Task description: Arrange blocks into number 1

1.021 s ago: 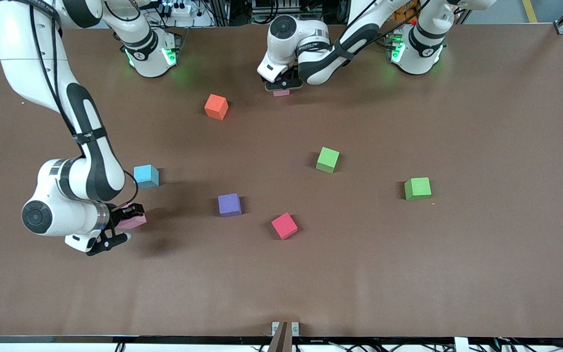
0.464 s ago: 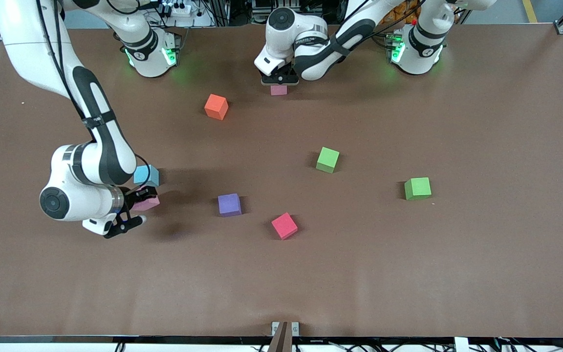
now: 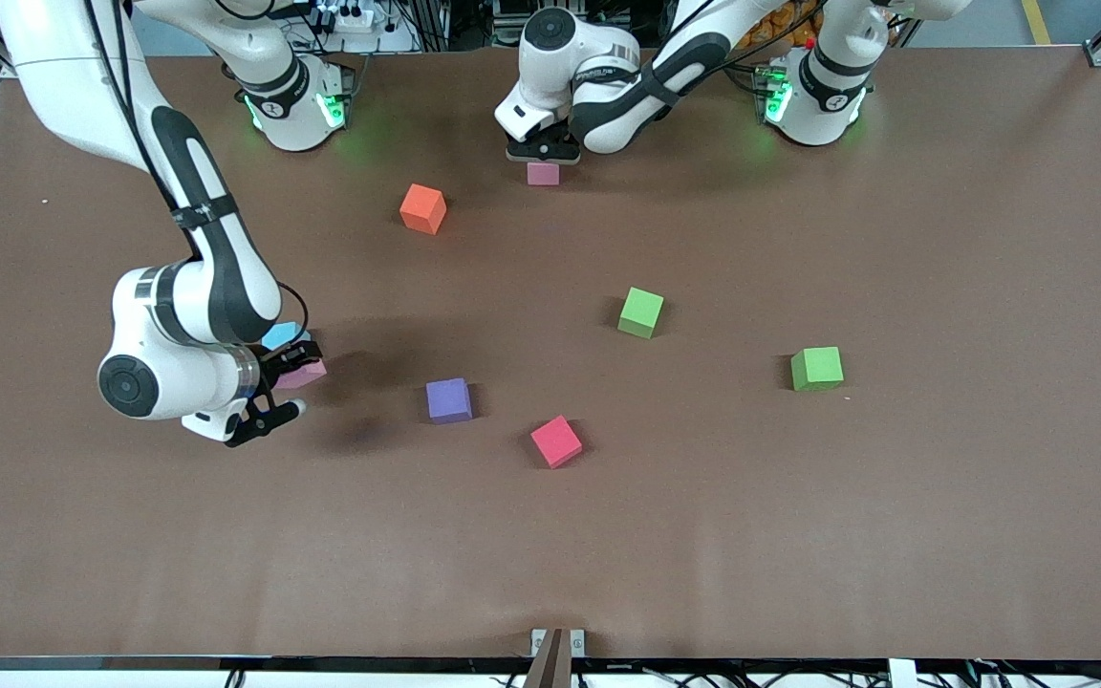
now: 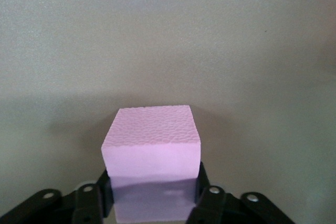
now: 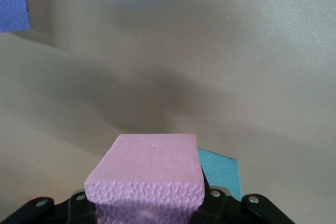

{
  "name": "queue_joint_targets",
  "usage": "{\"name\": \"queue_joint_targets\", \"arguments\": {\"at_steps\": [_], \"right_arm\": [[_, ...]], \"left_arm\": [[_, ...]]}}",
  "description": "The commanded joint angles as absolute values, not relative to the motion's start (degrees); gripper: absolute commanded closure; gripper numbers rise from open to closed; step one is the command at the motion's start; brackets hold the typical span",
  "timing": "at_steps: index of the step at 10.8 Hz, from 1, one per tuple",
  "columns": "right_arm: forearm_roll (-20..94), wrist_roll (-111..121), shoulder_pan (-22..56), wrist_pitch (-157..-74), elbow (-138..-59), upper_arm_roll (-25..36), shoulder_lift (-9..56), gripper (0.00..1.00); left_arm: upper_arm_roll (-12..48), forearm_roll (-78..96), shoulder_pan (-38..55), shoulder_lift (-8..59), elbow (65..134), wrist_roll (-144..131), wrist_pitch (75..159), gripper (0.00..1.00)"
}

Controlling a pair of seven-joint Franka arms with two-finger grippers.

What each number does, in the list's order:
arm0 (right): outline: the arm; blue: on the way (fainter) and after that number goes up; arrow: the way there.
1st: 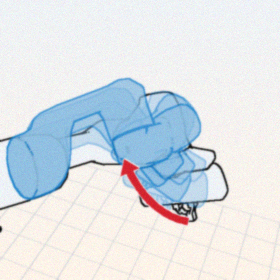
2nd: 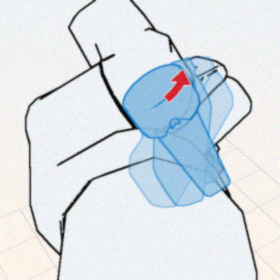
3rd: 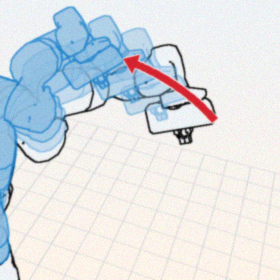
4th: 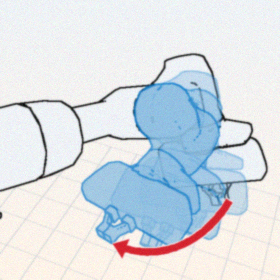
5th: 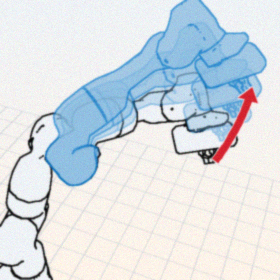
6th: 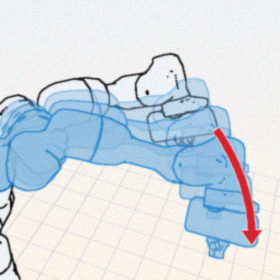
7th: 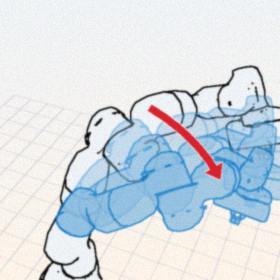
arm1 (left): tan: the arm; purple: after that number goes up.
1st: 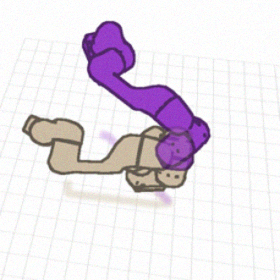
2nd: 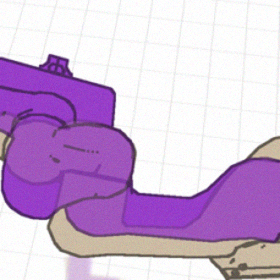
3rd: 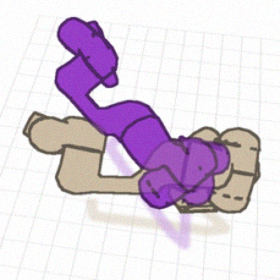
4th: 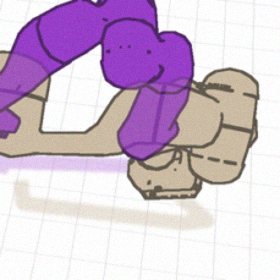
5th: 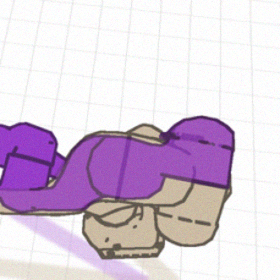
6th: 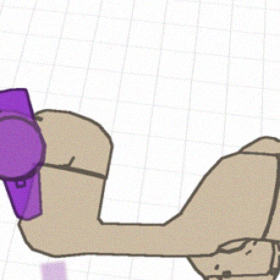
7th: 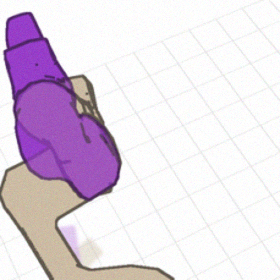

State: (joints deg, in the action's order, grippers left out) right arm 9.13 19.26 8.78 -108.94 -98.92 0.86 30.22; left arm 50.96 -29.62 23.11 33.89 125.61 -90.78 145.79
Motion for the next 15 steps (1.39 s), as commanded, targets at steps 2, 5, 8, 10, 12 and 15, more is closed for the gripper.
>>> {"name": "queue_joint_targets", "arguments": {"at_steps": [2, 5, 8, 10, 12, 15], "right_arm": [[10.81, 13.21, 10.89, -111.35, -100.46, 0.88, 28.48, 1.0], [10.9, 8.97, 11.69, -114.43, -100.02, 0.88, 28.65, 1.0], [11.86, 5.91, 11.77, -114.34, -98.17, 0.88, 29.0, 1.0], [12.48, 2.74, 13.79, -114.61, -97.82, 0.88, 29.0, 1.0], [12.74, -2.26, 16.59, -114.7, -97.82, 0.88, 29.0, 1.0], [12.74, -12.27, 23.53, -115.22, -97.82, 0.88, 28.39, 1.0]], "left_arm": [[50.71, -31.29, 22.5, 31.83, 126.04, -91.58, 144.85, 0.0], [55.96, -30.5, 14.54, 26.13, 125.07, -91.23, 138.44, 0.0], [64.42, -30.24, -4.62, 21.99, 125.16, -81.25, 134.84, 0.0], [63.9, -30.06, -12.79, 21.97, 125.33, -67.49, 134.74, 0.0], [61.28, -30.06, -15.73, 22.32, 125.59, -57.96, 134.74, 0.0], [55.13, -30.06, -15.73, 24.6, 125.33, -48.89, 134.82, 0.0]]}}
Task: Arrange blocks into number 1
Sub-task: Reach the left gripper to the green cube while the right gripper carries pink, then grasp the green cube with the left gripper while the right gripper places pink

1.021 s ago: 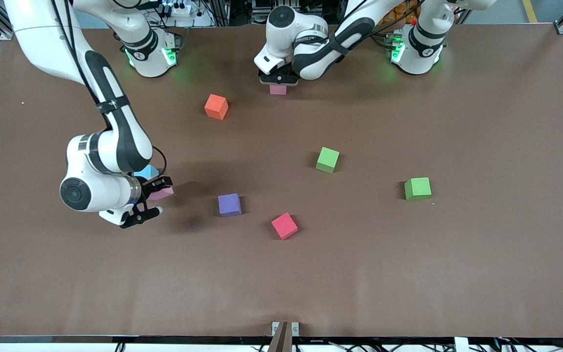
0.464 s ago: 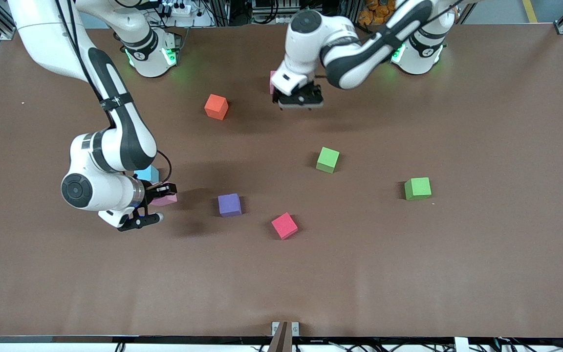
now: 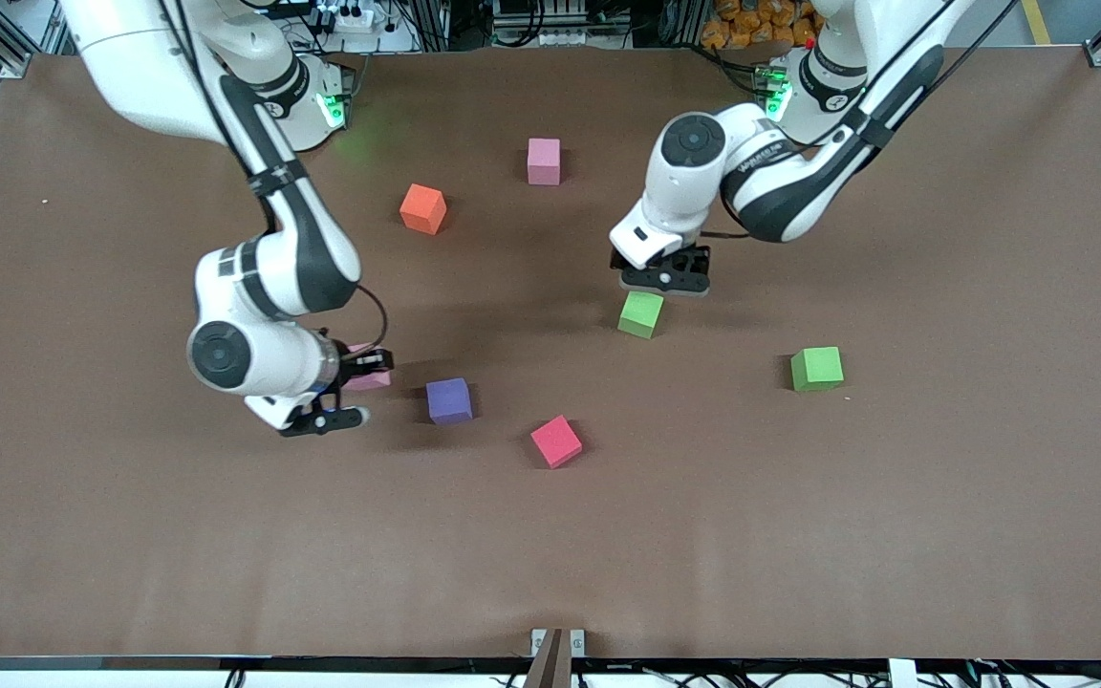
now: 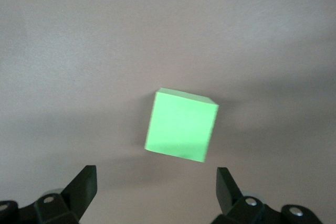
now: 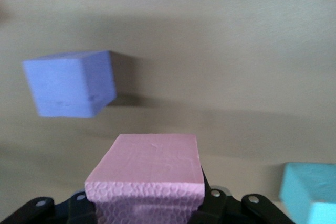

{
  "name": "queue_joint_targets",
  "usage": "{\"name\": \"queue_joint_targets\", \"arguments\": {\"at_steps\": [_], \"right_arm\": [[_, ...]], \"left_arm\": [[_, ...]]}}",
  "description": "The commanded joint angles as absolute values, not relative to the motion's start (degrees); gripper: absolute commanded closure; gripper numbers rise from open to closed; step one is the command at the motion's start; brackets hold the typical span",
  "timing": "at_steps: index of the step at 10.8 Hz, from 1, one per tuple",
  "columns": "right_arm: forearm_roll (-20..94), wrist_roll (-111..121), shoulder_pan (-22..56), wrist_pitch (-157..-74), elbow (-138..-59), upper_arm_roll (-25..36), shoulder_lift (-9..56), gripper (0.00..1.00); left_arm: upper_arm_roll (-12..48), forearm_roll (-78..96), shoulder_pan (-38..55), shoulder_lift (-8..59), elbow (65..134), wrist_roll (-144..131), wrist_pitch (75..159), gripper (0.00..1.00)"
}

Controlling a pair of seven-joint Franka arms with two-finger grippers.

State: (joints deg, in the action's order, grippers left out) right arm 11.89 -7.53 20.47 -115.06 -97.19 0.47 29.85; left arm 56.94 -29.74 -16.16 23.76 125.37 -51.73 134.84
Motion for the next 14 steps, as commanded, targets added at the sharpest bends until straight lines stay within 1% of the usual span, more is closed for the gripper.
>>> {"name": "queue_joint_targets", "arguments": {"at_steps": [1, 3, 5, 7, 8, 11, 14], "right_arm": [[12.66, -16.13, 26.43, -114.96, -97.91, 0.88, 28.04, 1.0], [12.57, -22.99, 32.23, -114.87, -98.61, 0.97, 27.07, 1.0], [12.57, -25.84, 35.93, -116.88, -102.81, 0.88, 24.8, 1.0], [12.66, -29.24, 40.93, -123.45, -110.88, 0.79, 21.2, 1.0], [12.66, -33.1, 44.61, -126.18, -113.44, 0.88, 20.49, 1.0], [12.74, -43.83, 53.77, -132.43, -116.97, 0.7, 20.66, 1.0], [17.75, -45.53, 58.35, -137.18, -122.85, 0.53, 19.25, 1.0]], "left_arm": [[54.15, -30.06, -15.38, 26.09, 125.07, -48.69, 135.35, 0.0], [52.65, -30.15, -13.89, 27.41, 124.98, -48.69, 137.1, 0.0], [52.56, -30.06, -12.93, 28.3, 124.46, -48.78, 137.72, 0.0], [52.65, -30.41, -12.04, 30.05, 123.58, -47.21, 138.77, 0.0], [52.47, -30.41, -12.04, 30.58, 122.79, -44.67, 139.13, 0.0], [50.37, -30.67, -11.87, 31.55, 122.34, -39.21, 140.18, 0.0], [50.1, -30.06, -11.17, 32.17, 121.64, -38.85, 140.36, 0.0]]}}
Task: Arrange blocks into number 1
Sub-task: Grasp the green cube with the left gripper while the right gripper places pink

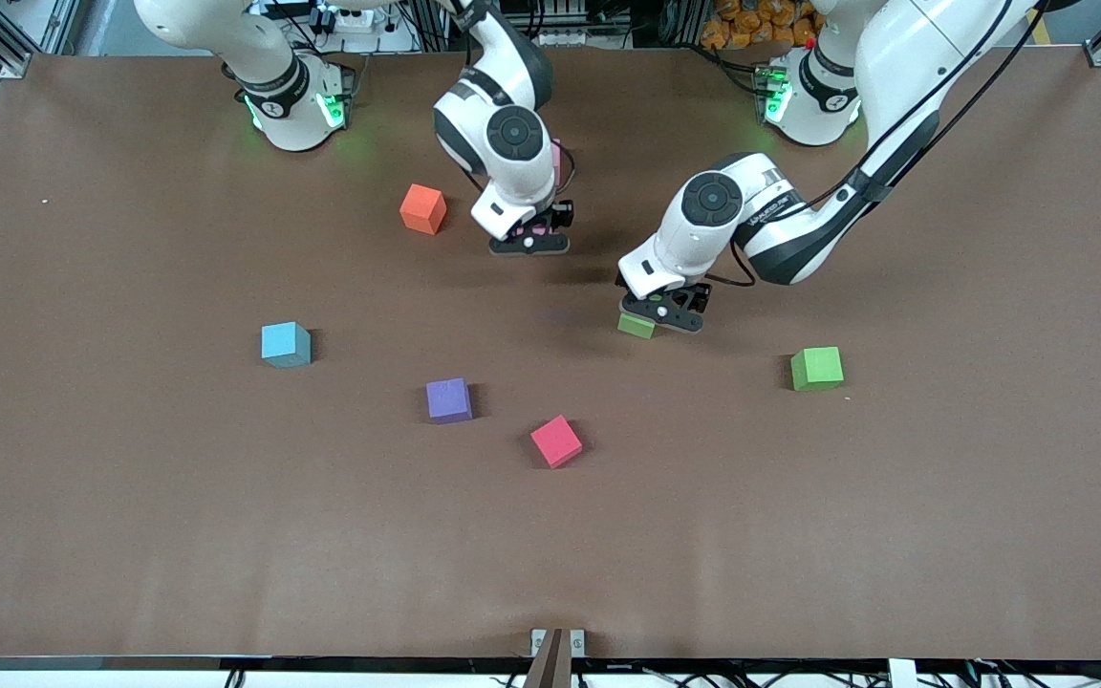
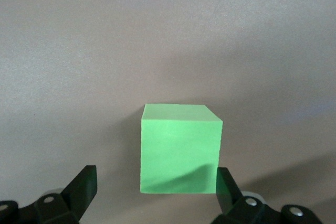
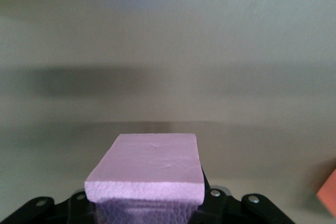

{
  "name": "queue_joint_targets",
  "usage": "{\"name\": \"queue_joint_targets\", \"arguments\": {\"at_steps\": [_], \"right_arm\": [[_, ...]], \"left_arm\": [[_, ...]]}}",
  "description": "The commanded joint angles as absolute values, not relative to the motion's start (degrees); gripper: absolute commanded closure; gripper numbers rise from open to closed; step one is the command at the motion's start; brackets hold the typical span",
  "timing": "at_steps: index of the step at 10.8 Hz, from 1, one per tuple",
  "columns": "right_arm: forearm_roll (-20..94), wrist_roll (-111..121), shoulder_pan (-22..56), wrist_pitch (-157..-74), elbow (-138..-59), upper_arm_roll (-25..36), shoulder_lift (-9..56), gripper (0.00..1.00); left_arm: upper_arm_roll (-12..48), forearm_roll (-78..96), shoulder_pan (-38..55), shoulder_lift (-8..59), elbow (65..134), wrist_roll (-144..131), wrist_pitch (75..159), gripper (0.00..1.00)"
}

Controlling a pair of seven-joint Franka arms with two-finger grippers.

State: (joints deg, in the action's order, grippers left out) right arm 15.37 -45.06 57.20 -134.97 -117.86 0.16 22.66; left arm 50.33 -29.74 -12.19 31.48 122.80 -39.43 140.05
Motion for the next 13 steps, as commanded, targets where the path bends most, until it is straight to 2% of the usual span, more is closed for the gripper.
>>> {"name": "queue_joint_targets", "arguments": {"at_steps": [1, 4, 9, 10, 12, 13], "right_arm": [[17.75, -45.53, 58.62, -138.24, -124.52, 0.53, 18.73, 1.0], [22.05, -45.53, 61.17, -144.29, -127.78, 0.53, 18.63, 1.0], [22.24, -47.1, 63.89, -145.46, -129.37, 0.53, 18.63, 1.0], [22.24, -47.54, 64.16, -145.46, -129.37, 0.53, 18.72, 1.0], [22.32, -47.72, 65.13, -145.89, -129.37, 0.53, 18.9, 1.0], [22.41, -48.77, 65.56, -146.68, -129.37, 0.53, 19.16, 1.0]], "left_arm": [[50.1, -30.06, -11.08, 32.17, 121.55, -38.93, 140.36, 0.0], [50.01, -30.15, -10.46, 33.39, 121.12, -38.93, 140.45, 0.0], [48.6, -30.94, -8.7, 35.15, 121.03, -39.11, 141.59, 0.0], [48.43, -31.72, -8.7, 35.42, 120.94, -38.68, 141.68, 0.1], [46.41, -35.14, -8.35, 36.21, 120.76, -38.67, 141.77, 0.62], [46.23, -35.42, -8.26, 36.3, 120.76, -38.67, 141.77, 0.73]]}}
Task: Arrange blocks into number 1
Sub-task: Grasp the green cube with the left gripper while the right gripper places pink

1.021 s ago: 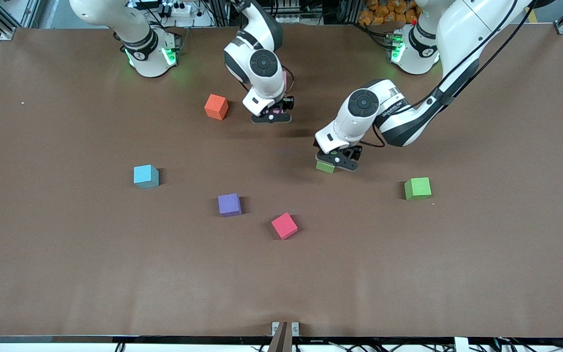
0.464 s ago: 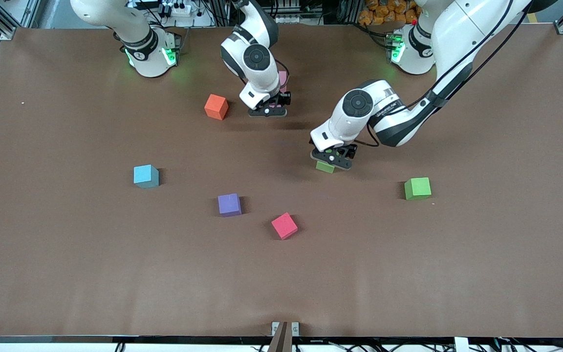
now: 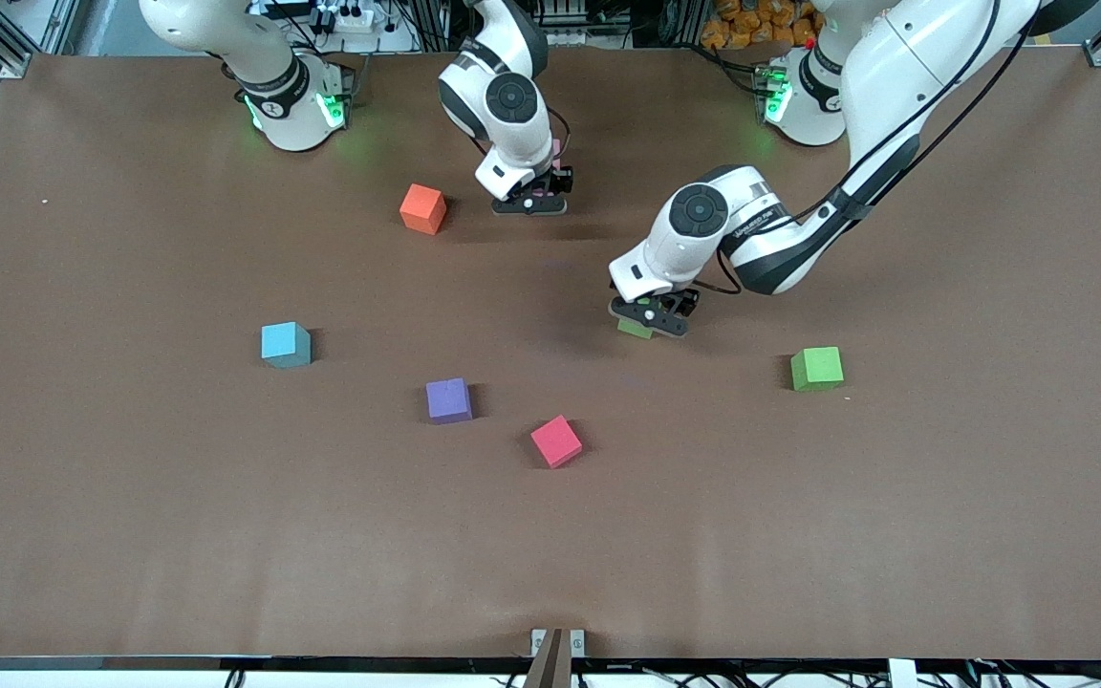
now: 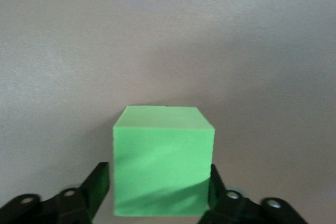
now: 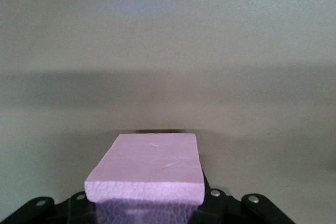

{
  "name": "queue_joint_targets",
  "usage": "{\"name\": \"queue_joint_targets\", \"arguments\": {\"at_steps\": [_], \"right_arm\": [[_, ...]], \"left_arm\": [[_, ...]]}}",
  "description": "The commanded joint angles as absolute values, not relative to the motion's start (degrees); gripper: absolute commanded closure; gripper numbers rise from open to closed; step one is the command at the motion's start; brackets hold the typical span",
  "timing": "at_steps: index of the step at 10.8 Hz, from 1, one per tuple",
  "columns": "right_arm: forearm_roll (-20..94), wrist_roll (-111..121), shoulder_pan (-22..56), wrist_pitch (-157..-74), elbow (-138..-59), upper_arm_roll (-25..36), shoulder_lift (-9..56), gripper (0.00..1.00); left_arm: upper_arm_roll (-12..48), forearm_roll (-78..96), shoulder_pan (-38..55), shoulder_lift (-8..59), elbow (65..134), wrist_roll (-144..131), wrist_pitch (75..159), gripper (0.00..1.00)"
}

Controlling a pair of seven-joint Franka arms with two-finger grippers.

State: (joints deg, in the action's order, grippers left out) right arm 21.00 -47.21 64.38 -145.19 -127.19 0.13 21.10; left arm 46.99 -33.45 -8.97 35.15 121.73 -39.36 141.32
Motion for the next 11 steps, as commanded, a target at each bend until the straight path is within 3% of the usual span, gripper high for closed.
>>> {"name": "queue_joint_targets", "arguments": {"at_steps": [1, 2, 5, 6, 7, 8, 11], "right_arm": [[22.41, -49.13, 66.26, -147.21, -129.46, 0.53, 19.42, 1.0], [22.41, -49.13, 66.36, -147.22, -129.46, 0.53, 19.42, 1.0], [22.41, -49.48, 66.45, -147.13, -129.55, 0.53, 19.42, 0.98], [22.41, -51.31, 66.45, -147.04, -129.55, 0.53, 19.6, 0.61], [22.41, -54.63, 66.53, -147.22, -129.46, 0.53, 19.95, 0.09], [22.41, -57.02, 67.4, -147.22, -129.38, 0.61, 20.04, 0.0], [22.32, -57.13, 67.33, -146.87, -129.03, 0.79, 19.6, 0.0]], "left_arm": [[46.23, -35.51, -8.26, 36.3, 120.76, -38.41, 141.85, 0.86], [46.23, -35.51, -8.35, 36.04, 120.76, -38.32, 141.86, 0.98], [46.4, -34.64, -9.23, 32.54, 121.02, -39.28, 141.77, 1.0], [46.67, -33.76, -9.66, 30.78, 121.46, -39.46, 141.51, 1.0], [47.37, -31.14, -10.45, 29.2, 121.9, -39.38, 141.33, 1.0], [48.42, -29.11, -10.98, 28.22, 122.34, -39.38, 140.55, 1.0], [50.88, -26.98, -10.99, 27.69, 123.04, -42.61, 137.55, 1.0]]}}
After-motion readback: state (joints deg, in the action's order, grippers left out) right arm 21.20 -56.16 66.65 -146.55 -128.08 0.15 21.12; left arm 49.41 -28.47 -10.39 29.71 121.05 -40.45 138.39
